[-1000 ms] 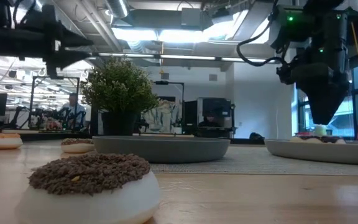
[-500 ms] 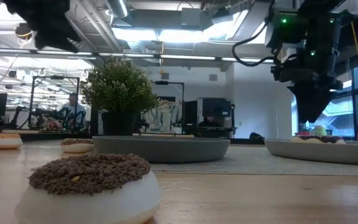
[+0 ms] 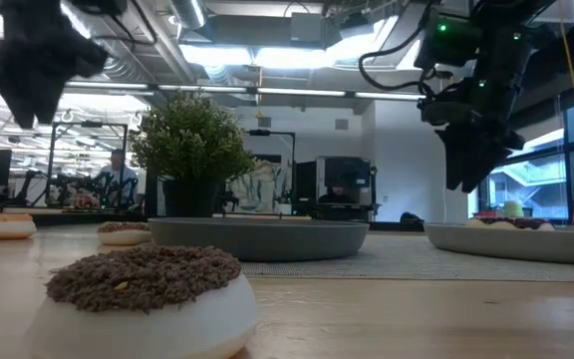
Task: Pick & Place donuts
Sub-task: Put the small yellow donut on the dark gray plate
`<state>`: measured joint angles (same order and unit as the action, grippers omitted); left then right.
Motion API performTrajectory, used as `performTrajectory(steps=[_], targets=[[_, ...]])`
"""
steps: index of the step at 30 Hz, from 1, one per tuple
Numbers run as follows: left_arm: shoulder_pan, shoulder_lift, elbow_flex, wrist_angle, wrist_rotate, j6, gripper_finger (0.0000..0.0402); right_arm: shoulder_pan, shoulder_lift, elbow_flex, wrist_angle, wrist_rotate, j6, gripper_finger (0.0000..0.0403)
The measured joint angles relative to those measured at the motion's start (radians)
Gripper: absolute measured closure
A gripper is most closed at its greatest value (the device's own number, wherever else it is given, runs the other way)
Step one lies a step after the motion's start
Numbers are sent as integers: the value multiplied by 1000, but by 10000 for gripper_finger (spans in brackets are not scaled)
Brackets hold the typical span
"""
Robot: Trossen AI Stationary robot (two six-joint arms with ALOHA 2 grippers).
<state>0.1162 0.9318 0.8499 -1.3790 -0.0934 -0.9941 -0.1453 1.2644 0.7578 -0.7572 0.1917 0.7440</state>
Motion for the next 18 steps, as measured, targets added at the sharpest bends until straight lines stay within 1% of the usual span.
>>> performTrajectory(steps=[3, 5, 9, 12, 18], targets=[[-18, 43, -67, 143, 61, 8, 192, -16, 0, 0, 16, 0, -22, 196], [-29, 73, -107, 198, 108, -10, 192, -27, 0, 0, 16, 1, -35, 196], [-42, 137, -152, 211, 126, -89, 192, -40, 0, 0, 16, -1, -47, 196], [-60, 175, -173, 217, 171, -86, 192, -44, 0, 0, 16, -1, -49, 196], [-90, 243, -183, 311, 173, -84, 192, -45, 0, 0, 17, -9, -49, 196]])
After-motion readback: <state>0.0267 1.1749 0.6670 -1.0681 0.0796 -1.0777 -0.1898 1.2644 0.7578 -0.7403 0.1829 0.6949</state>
